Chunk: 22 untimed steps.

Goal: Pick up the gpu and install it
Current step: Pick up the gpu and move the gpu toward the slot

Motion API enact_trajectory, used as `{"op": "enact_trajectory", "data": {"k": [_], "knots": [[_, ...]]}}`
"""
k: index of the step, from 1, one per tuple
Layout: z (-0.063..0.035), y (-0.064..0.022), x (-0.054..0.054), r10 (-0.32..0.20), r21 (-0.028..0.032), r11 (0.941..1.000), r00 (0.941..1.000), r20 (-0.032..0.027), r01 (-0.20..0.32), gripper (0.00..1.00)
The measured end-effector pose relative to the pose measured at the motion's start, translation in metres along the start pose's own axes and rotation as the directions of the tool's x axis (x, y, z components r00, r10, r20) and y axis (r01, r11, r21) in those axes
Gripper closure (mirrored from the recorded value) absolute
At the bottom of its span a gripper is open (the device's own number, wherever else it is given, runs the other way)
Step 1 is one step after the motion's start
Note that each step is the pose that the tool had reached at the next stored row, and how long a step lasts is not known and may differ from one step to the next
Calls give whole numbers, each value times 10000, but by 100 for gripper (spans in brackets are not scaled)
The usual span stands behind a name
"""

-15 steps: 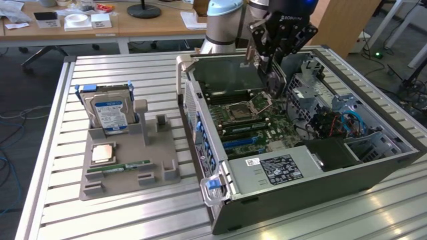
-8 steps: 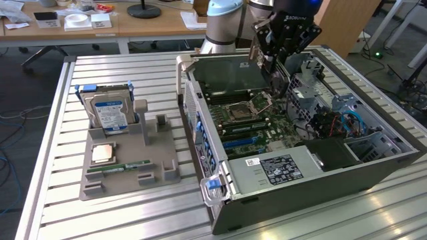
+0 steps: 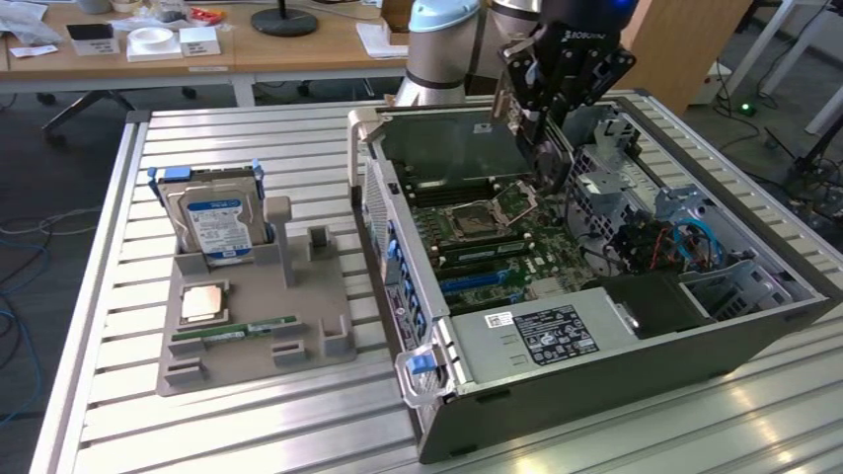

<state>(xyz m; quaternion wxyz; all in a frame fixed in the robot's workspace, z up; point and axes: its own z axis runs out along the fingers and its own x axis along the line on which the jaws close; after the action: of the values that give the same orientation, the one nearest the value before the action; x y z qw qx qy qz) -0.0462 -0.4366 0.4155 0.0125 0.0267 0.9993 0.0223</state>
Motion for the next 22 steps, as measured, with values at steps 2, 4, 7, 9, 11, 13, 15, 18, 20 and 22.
{"op": "enact_trajectory", "data": {"k": [2, 4, 7, 9, 11, 13, 15, 18, 20, 22], "knots": [[1, 2, -28, 2, 1, 10000, 10000, 0, -2, 74], [2, 3, -57, 2, 1, 10000, 10000, 0, -2, 74], [4, 5, -97, 1, 1, 10000, 10000, 0, -1, 74], [5, 7, -128, 1, 0, 10000, 10000, 0, -1, 74], [7, 9, -165, 2, 1, 10000, 10000, 0, -2, 74], [8, 11, -204, 1, 0, 10000, 10000, 0, -1, 74], [10, 13, -242, 1, 1, 10000, 10000, 0, -1, 74], [12, 16, -293, 2, 1, 10000, 10000, 0, -2, 74], [14, 19, -328, 2, 1, 10000, 10000, 0, -2, 74], [16, 21, -366, 1, 0, 10000, 10000, 0, -1, 74]]}}
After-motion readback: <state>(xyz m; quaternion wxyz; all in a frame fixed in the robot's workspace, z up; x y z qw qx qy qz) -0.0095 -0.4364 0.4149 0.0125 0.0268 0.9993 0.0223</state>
